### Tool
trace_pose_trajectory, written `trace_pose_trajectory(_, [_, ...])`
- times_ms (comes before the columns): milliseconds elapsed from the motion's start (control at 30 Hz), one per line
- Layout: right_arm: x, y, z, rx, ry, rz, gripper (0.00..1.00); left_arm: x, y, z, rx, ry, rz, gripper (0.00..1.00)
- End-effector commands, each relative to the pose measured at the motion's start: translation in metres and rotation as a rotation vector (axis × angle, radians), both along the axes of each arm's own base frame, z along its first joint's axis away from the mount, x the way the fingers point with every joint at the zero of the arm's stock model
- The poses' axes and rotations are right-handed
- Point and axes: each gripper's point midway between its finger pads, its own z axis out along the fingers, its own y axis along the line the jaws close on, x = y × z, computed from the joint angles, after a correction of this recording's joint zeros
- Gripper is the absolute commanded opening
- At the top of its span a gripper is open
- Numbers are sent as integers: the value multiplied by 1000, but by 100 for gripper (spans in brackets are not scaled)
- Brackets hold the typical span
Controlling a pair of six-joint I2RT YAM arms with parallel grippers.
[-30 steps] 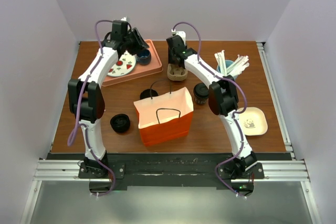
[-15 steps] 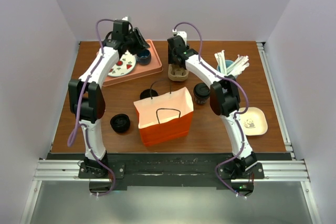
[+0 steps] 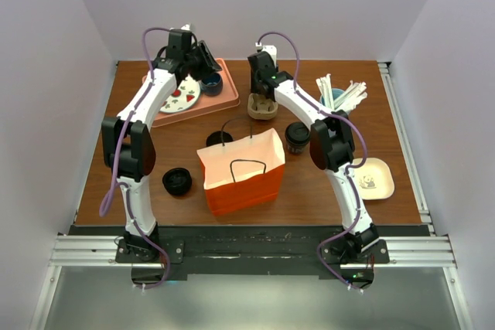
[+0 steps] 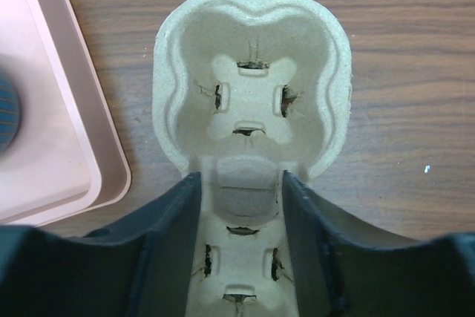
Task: Pack the takeout coffee
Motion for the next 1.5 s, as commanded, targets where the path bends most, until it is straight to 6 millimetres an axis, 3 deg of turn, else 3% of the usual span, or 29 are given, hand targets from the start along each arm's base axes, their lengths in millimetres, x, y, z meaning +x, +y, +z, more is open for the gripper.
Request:
trace_pose_trajectory(0, [3,-7,26,13,-53,-37,48,6,-2,22,12,-64,-11,45])
trace_pose_trajectory(433, [-3,-6,3,8,8,-25,52,8,-9,24,9,-71,-10,45])
trace_pose_trajectory(567, [-3,-7,2,3,8,-27,42,7,-7,25,16,-72,-7,45])
trace_pose_trajectory(667, [0,-7,5,-12,-10,-14,27,6,-7,26,17,-74,-6,45])
trace_pose_trajectory(800, [14,-11,35,25,-64,-5,16,4,-7,25,22,-70,-3,45])
trace_pose_trajectory(933, [21,-16,104,98,-197,-5,15,2,0,8,56,-43,25,45])
trace_pose_trajectory(1033, [22,-11,129,171,-246,14,14,-1,5,-7,74,-18,46,45])
trace_pose_trajectory(1100, [20,-9,138,205,-257,25,14,0,5,-12,74,-14,49,45])
trace_pose_trajectory(1133, [17,-10,131,206,-243,27,14,1,5,-13,72,-13,49,45])
trace_pose_trajectory(1167, [15,-8,141,227,-270,37,14,1,4,-14,65,-12,52,45])
trace_pose_trajectory(1233, [8,-11,124,222,-240,34,13,2,2,-13,54,-17,45,45])
trace_pose_trajectory(1267, [7,-11,135,234,-267,43,13,2,1,-13,54,-19,43,45])
trace_pose_trajectory(1367, [6,-13,141,227,-273,71,13,0,3,-9,63,-29,40,45])
trace_pose_trajectory(1467, [8,-13,168,240,-306,115,14,-4,5,-1,70,-36,39,45])
